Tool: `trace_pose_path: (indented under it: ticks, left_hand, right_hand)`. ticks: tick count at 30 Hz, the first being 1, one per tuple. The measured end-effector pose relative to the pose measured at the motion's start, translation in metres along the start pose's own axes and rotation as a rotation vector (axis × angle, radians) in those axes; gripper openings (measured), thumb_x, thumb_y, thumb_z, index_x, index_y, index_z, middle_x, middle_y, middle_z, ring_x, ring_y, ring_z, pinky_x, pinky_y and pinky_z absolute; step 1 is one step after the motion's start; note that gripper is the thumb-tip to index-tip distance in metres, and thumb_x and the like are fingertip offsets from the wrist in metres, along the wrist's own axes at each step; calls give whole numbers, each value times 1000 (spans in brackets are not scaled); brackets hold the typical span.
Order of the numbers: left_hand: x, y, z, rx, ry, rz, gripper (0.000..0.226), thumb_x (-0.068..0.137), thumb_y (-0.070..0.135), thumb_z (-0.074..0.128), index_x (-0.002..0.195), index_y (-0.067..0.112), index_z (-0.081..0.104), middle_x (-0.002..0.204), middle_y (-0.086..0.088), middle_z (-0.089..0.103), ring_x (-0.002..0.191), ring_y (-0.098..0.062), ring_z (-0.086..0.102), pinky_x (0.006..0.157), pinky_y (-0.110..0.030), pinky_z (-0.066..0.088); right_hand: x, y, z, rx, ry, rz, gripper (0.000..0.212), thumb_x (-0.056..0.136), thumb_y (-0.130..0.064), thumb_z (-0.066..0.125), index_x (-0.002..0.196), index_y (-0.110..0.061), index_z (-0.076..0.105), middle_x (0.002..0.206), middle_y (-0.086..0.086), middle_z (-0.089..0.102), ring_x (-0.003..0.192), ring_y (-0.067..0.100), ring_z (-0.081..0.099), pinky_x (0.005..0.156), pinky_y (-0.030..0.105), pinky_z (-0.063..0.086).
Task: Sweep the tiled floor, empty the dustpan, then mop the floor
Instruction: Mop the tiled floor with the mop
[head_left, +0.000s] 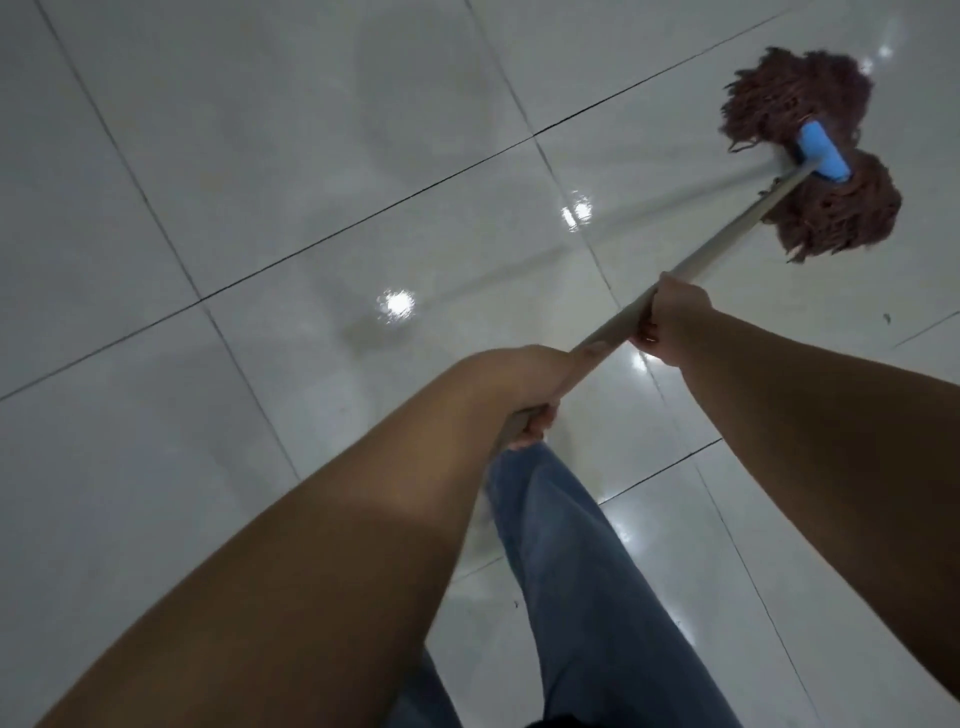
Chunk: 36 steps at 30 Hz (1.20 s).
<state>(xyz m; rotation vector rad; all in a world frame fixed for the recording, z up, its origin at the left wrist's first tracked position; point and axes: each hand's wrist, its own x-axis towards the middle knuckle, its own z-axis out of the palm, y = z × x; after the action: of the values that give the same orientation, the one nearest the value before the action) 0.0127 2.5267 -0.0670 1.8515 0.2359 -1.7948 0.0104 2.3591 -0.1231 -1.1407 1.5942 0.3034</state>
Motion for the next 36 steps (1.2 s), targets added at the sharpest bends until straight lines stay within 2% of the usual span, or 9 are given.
trace_pose_path:
  ticks: [5, 9, 12, 22, 26, 28, 30, 33, 36]
  left_hand:
    - [-56, -144, -67, 87, 50, -17, 67, 79, 76, 37, 57, 13, 38, 34, -1, 34, 27, -15, 30, 38, -12, 33]
    - [-115, -295, -99, 52, 41, -149, 69, 67, 84, 42, 57, 16, 35, 37, 2, 33, 29, -15, 28, 38, -14, 29]
    - [-171, -422, -110, 34, 98, -251, 70, 60, 85, 47, 55, 16, 36, 39, 0, 35, 31, -16, 30, 41, -16, 31]
    - [-375, -739, -106, 21, 437, -737, 80, 56, 85, 46, 25, 11, 49, 33, -4, 51, 32, -17, 50, 47, -24, 43]
    - [-380, -744, -84, 121, 329, -692, 82, 46, 94, 32, 36, 14, 49, 36, -4, 53, 32, -17, 47, 51, -24, 45]
    - [-369, -721, -73, 121, 312, -617, 84, 46, 92, 31, 48, 11, 51, 36, -2, 53, 30, -14, 45, 50, -24, 44]
    - [-353, -685, -70, 118, 327, -545, 84, 47, 91, 31, 53, 10, 51, 35, -1, 51, 30, -13, 43, 48, -23, 41]
    - [-313, -611, -71, 168, 359, -433, 85, 47, 91, 28, 53, 10, 52, 35, -1, 51, 29, -12, 44, 47, -22, 39]
    - [-256, -519, -58, 197, 376, -341, 81, 57, 88, 29, 50, 10, 51, 32, -1, 50, 27, -11, 45, 42, -19, 39]
  right_hand:
    - [-75, 85, 86, -219, -203, 19, 31, 98, -36, 42, 82, -9, 44, 70, 10, 49, 59, 20, 52, 66, 35, 54]
    - [-141, 177, 152, 107, -369, 224, 30, 98, -37, 43, 103, -7, 45, 87, 10, 56, 89, 24, 60, 83, 40, 47]
    - [-202, 270, 202, 214, -407, 296, 42, 99, -34, 41, 132, -7, 40, 128, 12, 55, 122, 28, 52, 97, 46, 42]
    - [-435, 525, 311, 36, -703, 671, 48, 100, -34, 38, 136, -2, 35, 138, 19, 47, 127, 34, 46, 92, 46, 41]
    - [-435, 547, 298, -6, -720, 648, 48, 99, -39, 36, 131, -3, 40, 120, 19, 57, 113, 33, 56, 78, 43, 48]
    - [-420, 538, 284, -54, -704, 580, 47, 99, -43, 33, 124, -4, 43, 97, 17, 60, 87, 30, 62, 65, 40, 55]
    - [-397, 513, 269, -68, -685, 510, 49, 100, -43, 32, 127, -4, 43, 102, 20, 62, 77, 29, 61, 49, 35, 56]
    - [-347, 454, 244, 7, -636, 444, 49, 99, -42, 35, 127, -3, 45, 115, 21, 62, 88, 31, 67, 60, 39, 57]
    - [-279, 381, 201, 91, -576, 361, 36, 99, -40, 39, 101, -6, 51, 77, 13, 64, 48, 21, 66, 55, 36, 58]
